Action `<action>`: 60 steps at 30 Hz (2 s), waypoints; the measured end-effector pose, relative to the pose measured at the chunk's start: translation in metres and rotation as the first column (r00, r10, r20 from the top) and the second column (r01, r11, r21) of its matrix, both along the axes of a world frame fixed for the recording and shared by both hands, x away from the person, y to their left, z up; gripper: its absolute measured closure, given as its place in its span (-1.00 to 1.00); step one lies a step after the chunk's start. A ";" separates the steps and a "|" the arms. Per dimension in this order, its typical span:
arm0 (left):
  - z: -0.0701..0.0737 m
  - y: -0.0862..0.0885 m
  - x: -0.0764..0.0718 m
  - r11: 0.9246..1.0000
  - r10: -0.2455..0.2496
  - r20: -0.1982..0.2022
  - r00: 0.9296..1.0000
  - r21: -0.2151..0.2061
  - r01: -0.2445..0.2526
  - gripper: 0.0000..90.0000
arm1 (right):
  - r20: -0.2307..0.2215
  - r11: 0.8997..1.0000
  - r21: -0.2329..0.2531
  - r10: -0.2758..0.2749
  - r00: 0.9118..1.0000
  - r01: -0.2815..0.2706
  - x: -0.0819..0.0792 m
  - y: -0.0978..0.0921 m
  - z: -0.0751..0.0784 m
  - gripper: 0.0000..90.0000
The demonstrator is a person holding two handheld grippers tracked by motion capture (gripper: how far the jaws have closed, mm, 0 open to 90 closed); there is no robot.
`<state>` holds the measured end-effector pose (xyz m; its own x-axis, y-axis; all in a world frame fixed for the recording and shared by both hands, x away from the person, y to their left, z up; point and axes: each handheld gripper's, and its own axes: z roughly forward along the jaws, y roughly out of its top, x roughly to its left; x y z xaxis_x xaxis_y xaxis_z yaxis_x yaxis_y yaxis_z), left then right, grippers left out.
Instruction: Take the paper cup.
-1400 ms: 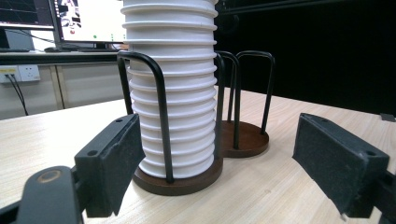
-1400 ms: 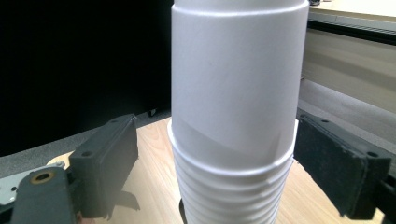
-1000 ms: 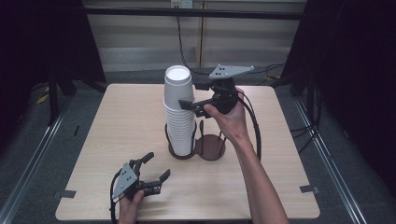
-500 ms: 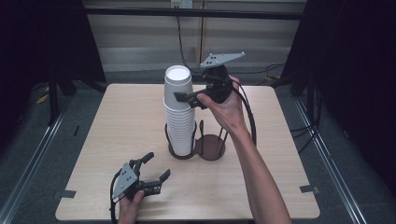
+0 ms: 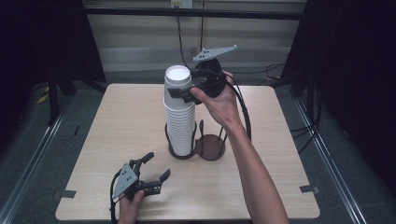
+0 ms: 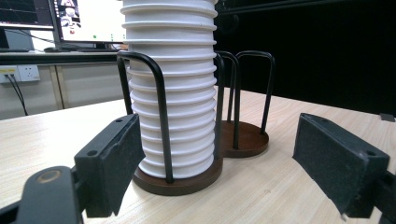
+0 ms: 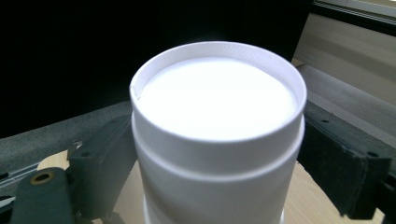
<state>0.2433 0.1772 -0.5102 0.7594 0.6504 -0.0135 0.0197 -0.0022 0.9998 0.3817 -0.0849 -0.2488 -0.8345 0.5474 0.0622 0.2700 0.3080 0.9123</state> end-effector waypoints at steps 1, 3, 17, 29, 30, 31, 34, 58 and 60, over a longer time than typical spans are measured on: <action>0.000 0.000 0.000 1.000 -0.002 0.000 1.000 0.000 0.002 -0.65 | 0.000 1.000 0.000 -0.002 1.000 0.002 0.001 0.001 0.000 -0.71; 0.000 0.000 0.000 1.000 -0.002 0.000 1.000 0.000 0.002 -0.65 | 0.004 1.000 0.002 -0.003 1.000 0.003 0.001 0.002 0.002 -0.71; 0.000 0.000 0.000 1.000 -0.003 0.003 1.000 0.003 0.003 -0.65 | 0.021 1.000 0.016 0.008 1.000 -0.009 0.005 0.007 -0.003 -0.57; 0.000 0.000 0.000 1.000 -0.004 0.002 1.000 0.002 0.004 -0.65 | 0.024 1.000 0.016 -0.002 1.000 0.001 0.003 0.008 -0.002 -0.56; 0.000 0.000 0.000 1.000 -0.003 0.002 1.000 0.002 0.003 -0.65 | 0.023 1.000 0.031 0.002 1.000 -0.003 0.004 0.007 -0.001 -0.56; 0.000 0.000 0.000 1.000 -0.003 0.002 1.000 0.002 0.003 -0.65 | 0.023 1.000 0.031 0.002 1.000 -0.003 0.004 0.007 -0.001 -0.56; 0.000 0.001 0.000 1.000 -0.003 0.005 1.000 0.006 0.002 -0.65 | 0.035 0.999 0.045 0.000 0.999 -0.001 0.002 0.007 0.002 -0.56; 0.000 0.000 0.000 1.000 -0.003 0.002 1.000 0.002 0.003 -0.65 | 0.105 0.989 0.151 -0.014 0.994 -0.002 -0.008 -0.001 0.024 -0.54; 0.000 0.001 0.001 1.000 -0.001 0.008 1.000 0.009 0.001 -0.65 | 0.112 0.986 0.169 -0.020 0.993 0.001 -0.009 -0.002 0.025 -0.53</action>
